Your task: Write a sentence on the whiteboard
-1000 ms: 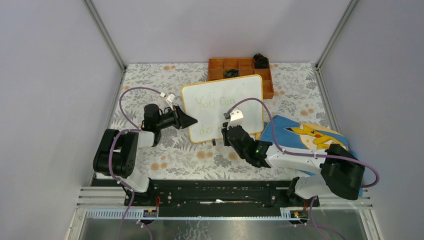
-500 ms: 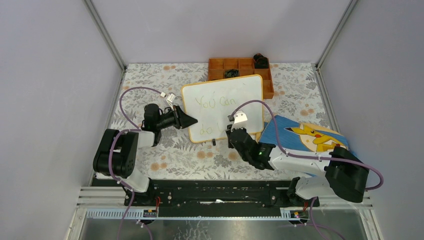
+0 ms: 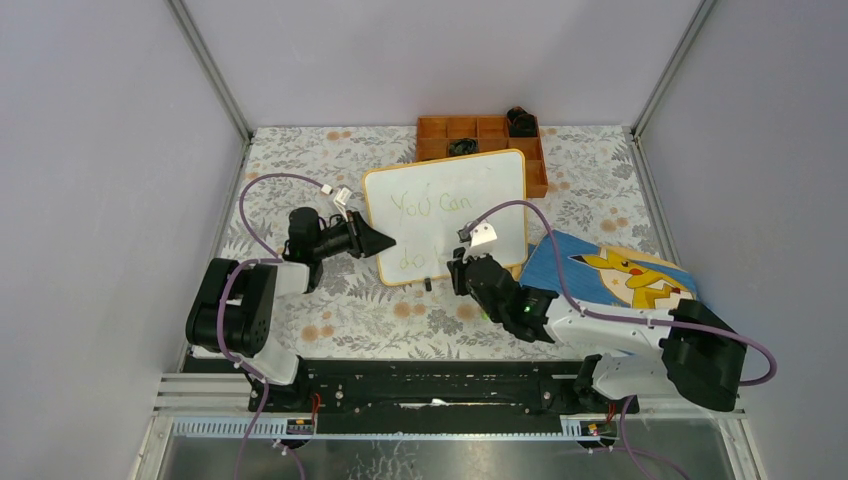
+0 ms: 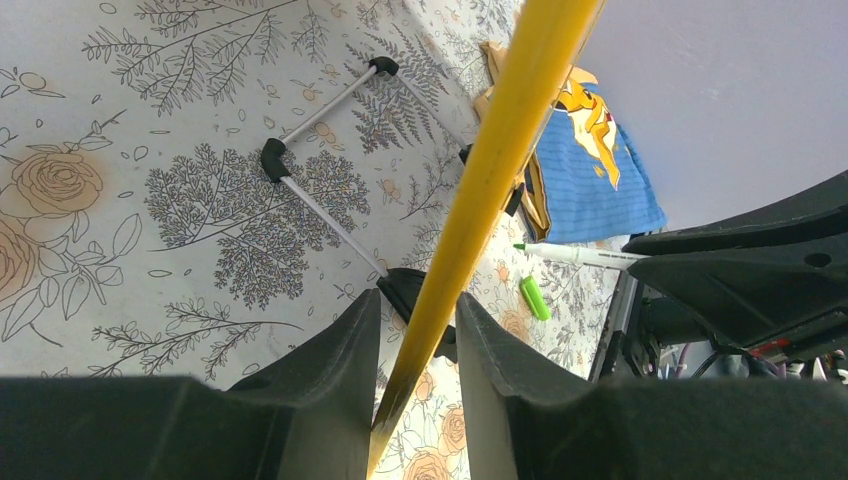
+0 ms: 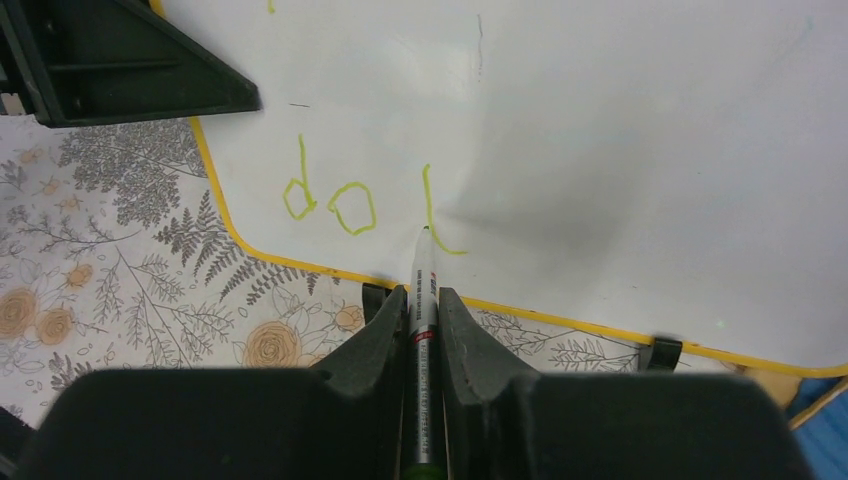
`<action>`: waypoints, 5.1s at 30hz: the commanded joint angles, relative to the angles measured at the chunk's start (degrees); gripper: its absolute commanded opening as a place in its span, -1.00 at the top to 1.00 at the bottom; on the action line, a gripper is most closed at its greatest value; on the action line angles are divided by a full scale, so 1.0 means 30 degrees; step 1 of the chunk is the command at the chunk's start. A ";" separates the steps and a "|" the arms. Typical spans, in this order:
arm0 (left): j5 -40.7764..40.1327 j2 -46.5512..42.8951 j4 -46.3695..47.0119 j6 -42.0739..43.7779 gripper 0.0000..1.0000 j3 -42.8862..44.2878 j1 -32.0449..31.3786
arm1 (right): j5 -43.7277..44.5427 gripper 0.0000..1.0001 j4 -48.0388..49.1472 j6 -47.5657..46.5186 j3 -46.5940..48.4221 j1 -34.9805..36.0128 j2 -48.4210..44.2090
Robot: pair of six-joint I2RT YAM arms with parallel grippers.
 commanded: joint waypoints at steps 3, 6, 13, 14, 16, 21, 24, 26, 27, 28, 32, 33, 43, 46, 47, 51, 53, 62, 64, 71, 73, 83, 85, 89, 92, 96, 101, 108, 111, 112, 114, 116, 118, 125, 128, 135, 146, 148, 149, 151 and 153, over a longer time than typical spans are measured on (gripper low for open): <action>-0.0202 -0.0351 -0.0132 0.0575 0.21 0.0428 -0.0154 | -0.0638 1.00 0.1462 -0.0168 0.0968 -0.0015 0.0791; -0.0214 -0.0354 -0.0238 0.0666 0.21 0.0457 -0.0153 | -0.0642 1.00 0.1765 -0.0035 0.1069 -0.0018 0.1191; -0.0213 -0.0350 -0.0345 0.0650 0.21 0.0516 -0.0154 | -0.0142 1.00 0.2036 0.0206 0.1245 -0.0030 0.1729; -0.0217 -0.0342 -0.0347 0.0679 0.21 0.0516 -0.0154 | -0.0028 1.00 0.2000 0.0197 0.1314 -0.0016 0.1803; -0.0221 -0.0348 -0.0354 0.0671 0.21 0.0516 -0.0150 | 0.0281 1.00 0.1877 0.0192 0.1376 -0.0066 0.1949; -0.0215 -0.0327 -0.0376 0.0674 0.21 0.0542 -0.0154 | 0.0647 1.00 0.1455 0.0492 0.1317 -0.0270 0.2047; -0.0240 -0.0369 -0.0377 0.0678 0.21 0.0520 -0.0154 | 0.0877 1.00 0.1251 0.0588 0.1187 -0.0358 0.1956; -0.0242 -0.0376 -0.0406 0.0700 0.21 0.0517 -0.0161 | 0.1110 1.00 0.1097 0.0636 0.1106 -0.0366 0.1811; -0.0242 -0.0357 -0.0424 0.0700 0.21 0.0516 -0.0180 | 0.1209 1.00 0.1044 0.0637 0.1018 -0.0381 0.1721; -0.0242 -0.0376 -0.0423 0.0700 0.21 0.0516 -0.0183 | 0.1317 1.00 0.1027 0.0632 0.0952 -0.0394 0.1629; -0.0246 -0.0378 -0.0460 0.0730 0.21 0.0515 -0.0183 | 0.1789 1.00 0.0763 0.0631 0.0684 -0.0481 0.1129; -0.0243 -0.0372 -0.0482 0.0729 0.21 0.0516 -0.0190 | 0.1869 1.00 0.0739 0.0631 0.0614 -0.0501 0.1028; -0.0271 -0.0461 -0.0549 0.0828 0.21 0.0516 -0.0271 | 0.1360 1.00 0.0821 0.0431 0.0017 -0.0630 -0.0280; -0.0263 -0.0518 -0.0565 0.0849 0.21 0.0489 -0.0300 | 0.0887 1.00 0.1739 0.0127 -0.0427 -0.0622 -0.1266; -0.0256 -0.0484 -0.0576 0.0872 0.21 0.0509 -0.0300 | 0.0899 1.00 0.1762 0.0019 -0.0393 -0.0633 -0.1428; -0.0301 -0.0460 -0.0628 0.0900 0.21 0.0516 -0.0330 | 0.1097 1.00 0.1634 -0.0361 0.0083 -0.0631 -0.1530; -0.0315 -0.0471 -0.0654 0.0906 0.21 0.0531 -0.0330 | 0.1146 1.00 0.1539 -0.0407 0.0379 -0.0654 -0.1295; -0.0329 -0.0522 -0.0800 0.1027 0.21 0.0574 -0.0351 | 0.0547 1.00 0.1250 0.0014 0.1700 -0.1178 0.0041; -0.0323 -0.0525 -0.0844 0.1067 0.21 0.0575 -0.0355 | 0.0483 1.00 0.1290 0.0043 0.1750 -0.1270 0.0218; -0.0330 -0.0496 -0.0987 0.1066 0.21 0.0634 -0.0359 | 0.0418 1.00 0.0945 0.0336 0.1634 -0.1509 0.0801; -0.0341 -0.0496 -0.1004 0.1095 0.21 0.0634 -0.0359 | 0.0407 1.00 0.0897 0.0389 0.1467 -0.1509 0.0740; -0.0416 -0.0552 -0.1218 0.1234 0.21 0.0663 -0.0443 | 0.0152 1.00 0.0230 0.0495 0.0218 -0.1509 0.0070; -0.0418 -0.0555 -0.1278 0.1296 0.21 0.0664 -0.0463 | 0.0132 1.00 0.0065 0.0572 -0.0045 -0.1528 -0.0049; -0.0478 -0.0584 -0.1434 0.1401 0.21 0.0692 -0.0505 | -0.0083 1.00 -0.0042 0.0869 -0.0514 -0.1533 -0.0348; -0.0477 -0.0557 -0.1489 0.1451 0.21 0.0718 -0.0531 | -0.0447 1.00 -0.0193 0.1057 -0.0677 -0.1528 -0.0353; -0.0506 -0.0639 -0.1578 0.1527 0.21 0.0720 -0.0535 | -0.0748 1.00 -0.0315 0.1307 -0.0876 -0.1509 -0.0284; -0.0507 -0.0641 -0.1621 0.1545 0.21 0.0722 -0.0564 | -0.0891 1.00 -0.0445 0.1437 -0.1032 -0.1528 -0.0338; -0.0539 -0.0642 -0.1736 0.1635 0.21 0.0751 -0.0622 | -0.0438 1.00 -0.0498 0.1349 -0.0633 -0.1510 -0.0338; -0.0565 -0.0639 -0.1808 0.1696 0.21 0.0751 -0.0650 | 0.0011 1.00 -0.0418 0.1183 -0.0294 -0.1509 -0.0316; -0.0565 -0.0642 -0.1861 0.1718 0.21 0.0751 -0.0666 | 0.0134 1.00 -0.0372 0.1099 -0.0157 -0.1509 -0.0288; -0.0611 -0.0643 -0.1945 0.1775 0.21 0.0779 -0.0681 | 0.0385 1.00 -0.0283 0.0913 0.0099 -0.1525 -0.0202; -0.0609 -0.0643 -0.1993 0.1827 0.21 0.0765 -0.0710 | 0.0523 1.00 -0.0209 0.0774 0.0351 -0.1522 -0.0052; -0.0627 -0.0665 -0.2023 0.1857 0.21 0.0778 -0.0739 | 0.0579 1.00 -0.0188 0.0645 0.0597 -0.1557 0.0102; -0.0681 -0.0673 -0.2218 0.1989 0.21 0.0837 -0.0798 | 0.0695 1.00 -0.0039 0.0443 0.0958 -0.1693 0.0399; -0.0680 -0.0677 -0.2255 0.2033 0.21 0.0837 -0.0798 | 0.0805 1.00 -0.0035 0.0405 0.1060 -0.1792 0.0452; -0.0712 -0.0643 -0.2311 0.2077 0.21 0.0866 -0.0798 | 0.1054 1.00 -0.0141 0.0397 0.0935 -0.2089 0.0101; -0.0766 -0.0666 -0.2472 0.2190 0.21 0.0867 -0.0872 | 0.1193 1.00 -0.0351 0.0453 0.0514 -0.2237 -0.0621; -0.0770 -0.0700 -0.2520 0.2244 0.21 0.0868 -0.0886 | 0.1194 1.00 -0.0366 0.0485 0.0455 -0.2247 -0.0687; -0.0788 -0.0686 -0.2560 0.2251 0.21 0.0868 -0.0905 | 0.1194 1.00 -0.0428 0.0470 0.0420 -0.2242 -0.0715; -0.0799 -0.0686 -0.2573 0.2252 0.21 0.0868 -0.0914 | 0.1168 1.00 -0.0492 0.0513 0.0364 -0.2241 -0.0759; -0.0798 -0.0701 -0.2629 0.2296 0.21 0.0868 -0.0939 | 0.1129 1.00 -0.0555 0.0560 0.0215 -0.2241 -0.0803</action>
